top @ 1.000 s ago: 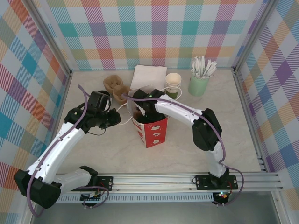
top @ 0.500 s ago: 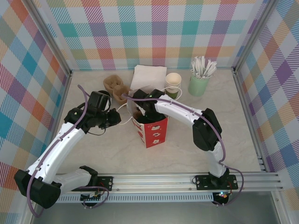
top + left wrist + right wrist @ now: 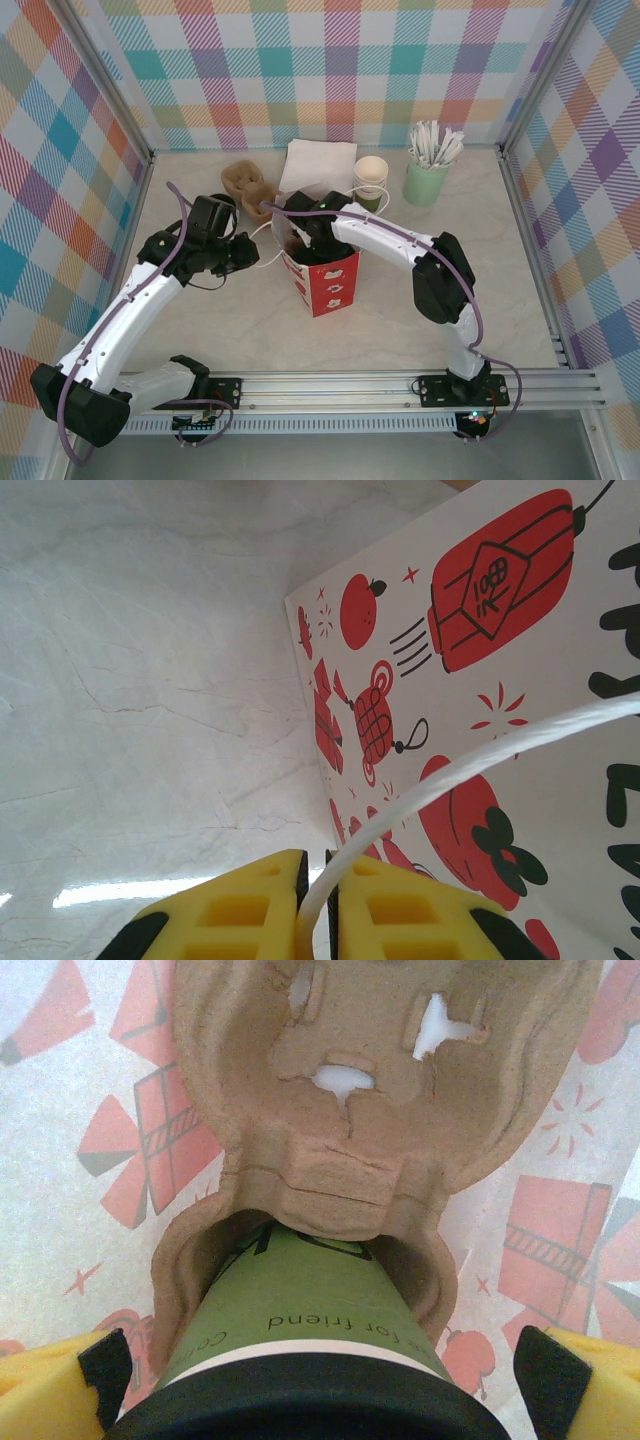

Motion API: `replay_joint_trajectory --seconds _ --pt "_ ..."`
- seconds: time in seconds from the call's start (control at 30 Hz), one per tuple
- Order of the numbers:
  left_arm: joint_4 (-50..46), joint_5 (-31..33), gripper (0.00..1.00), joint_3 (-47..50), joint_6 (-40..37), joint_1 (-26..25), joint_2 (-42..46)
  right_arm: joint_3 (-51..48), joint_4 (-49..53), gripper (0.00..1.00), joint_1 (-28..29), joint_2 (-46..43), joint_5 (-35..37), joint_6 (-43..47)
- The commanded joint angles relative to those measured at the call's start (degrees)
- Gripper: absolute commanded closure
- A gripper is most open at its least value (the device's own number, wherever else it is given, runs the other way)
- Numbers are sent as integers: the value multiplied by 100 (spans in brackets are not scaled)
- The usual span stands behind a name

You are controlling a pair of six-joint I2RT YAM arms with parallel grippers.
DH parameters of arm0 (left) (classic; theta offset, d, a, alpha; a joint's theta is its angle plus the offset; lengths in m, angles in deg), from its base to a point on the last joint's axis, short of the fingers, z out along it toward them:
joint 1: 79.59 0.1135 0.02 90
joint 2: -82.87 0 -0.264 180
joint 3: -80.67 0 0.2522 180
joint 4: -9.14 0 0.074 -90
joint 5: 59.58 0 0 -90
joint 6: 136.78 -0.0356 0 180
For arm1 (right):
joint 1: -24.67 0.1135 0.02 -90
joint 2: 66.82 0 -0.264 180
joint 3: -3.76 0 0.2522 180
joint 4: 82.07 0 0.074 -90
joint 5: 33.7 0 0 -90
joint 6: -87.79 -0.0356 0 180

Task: Pack the takeout coffee

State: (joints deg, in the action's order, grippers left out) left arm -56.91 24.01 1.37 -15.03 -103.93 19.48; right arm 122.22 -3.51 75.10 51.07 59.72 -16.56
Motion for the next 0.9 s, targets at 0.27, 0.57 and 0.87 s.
replay_joint_trajectory --seconds 0.27,0.57,0.87 --pt "-9 -9 84 -223 -81 -44 -18 380 284 0 -2 -302 -159 -92" --pt "-35 10 84 -258 -82 -58 -13 798 738 0 -8 -292 -252 -239" --pt "-31 35 85 -249 -80 -80 -15 1103 1059 0 -7 -389 -375 -285"
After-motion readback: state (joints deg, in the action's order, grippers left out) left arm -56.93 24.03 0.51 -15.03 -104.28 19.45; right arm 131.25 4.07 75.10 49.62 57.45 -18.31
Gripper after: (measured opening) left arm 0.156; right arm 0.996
